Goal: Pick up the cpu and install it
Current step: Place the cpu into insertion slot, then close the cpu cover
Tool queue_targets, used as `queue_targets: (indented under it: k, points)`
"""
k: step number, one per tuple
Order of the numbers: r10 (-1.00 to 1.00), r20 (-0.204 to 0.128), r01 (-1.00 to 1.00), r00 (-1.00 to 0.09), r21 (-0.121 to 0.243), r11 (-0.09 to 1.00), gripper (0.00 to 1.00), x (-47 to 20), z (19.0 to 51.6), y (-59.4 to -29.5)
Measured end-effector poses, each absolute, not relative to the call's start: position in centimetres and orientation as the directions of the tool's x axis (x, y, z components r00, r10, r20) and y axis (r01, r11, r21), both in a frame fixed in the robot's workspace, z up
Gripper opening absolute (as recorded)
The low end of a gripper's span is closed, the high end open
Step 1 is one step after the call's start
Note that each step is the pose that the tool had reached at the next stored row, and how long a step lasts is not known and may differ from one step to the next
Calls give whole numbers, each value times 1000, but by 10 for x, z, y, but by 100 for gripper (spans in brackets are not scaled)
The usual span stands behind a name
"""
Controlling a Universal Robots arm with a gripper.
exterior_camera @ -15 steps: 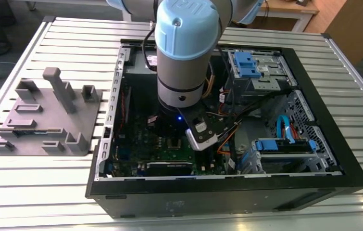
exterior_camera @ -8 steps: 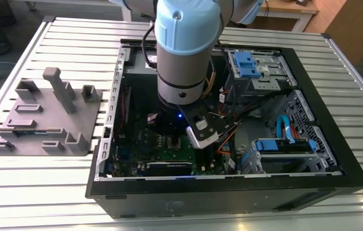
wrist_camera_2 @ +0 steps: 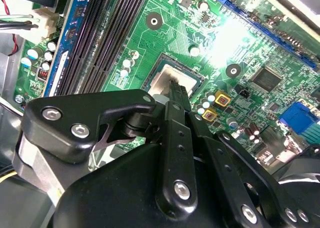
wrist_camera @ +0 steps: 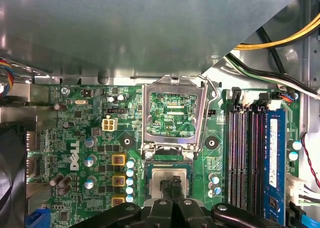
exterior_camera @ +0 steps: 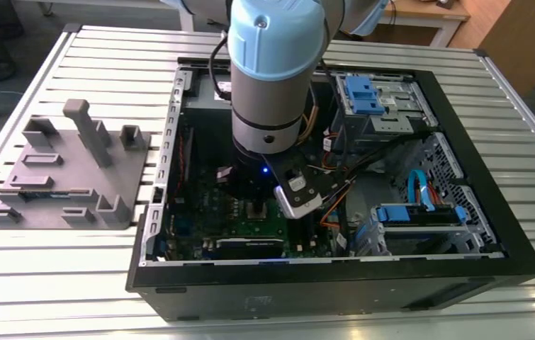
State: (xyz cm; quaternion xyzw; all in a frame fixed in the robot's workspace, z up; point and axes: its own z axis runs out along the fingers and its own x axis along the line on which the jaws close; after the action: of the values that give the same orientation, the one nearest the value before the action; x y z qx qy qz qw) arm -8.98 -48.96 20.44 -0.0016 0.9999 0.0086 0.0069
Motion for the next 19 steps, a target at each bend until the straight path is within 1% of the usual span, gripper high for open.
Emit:
queue_targets:
  k: [16,19]
  points:
    - [-3,-14,-3,-1000,21,1000,11,-90,214,-490]
    - [-3,-14,-3,-1000,21,1000,11,-90,221,-490]
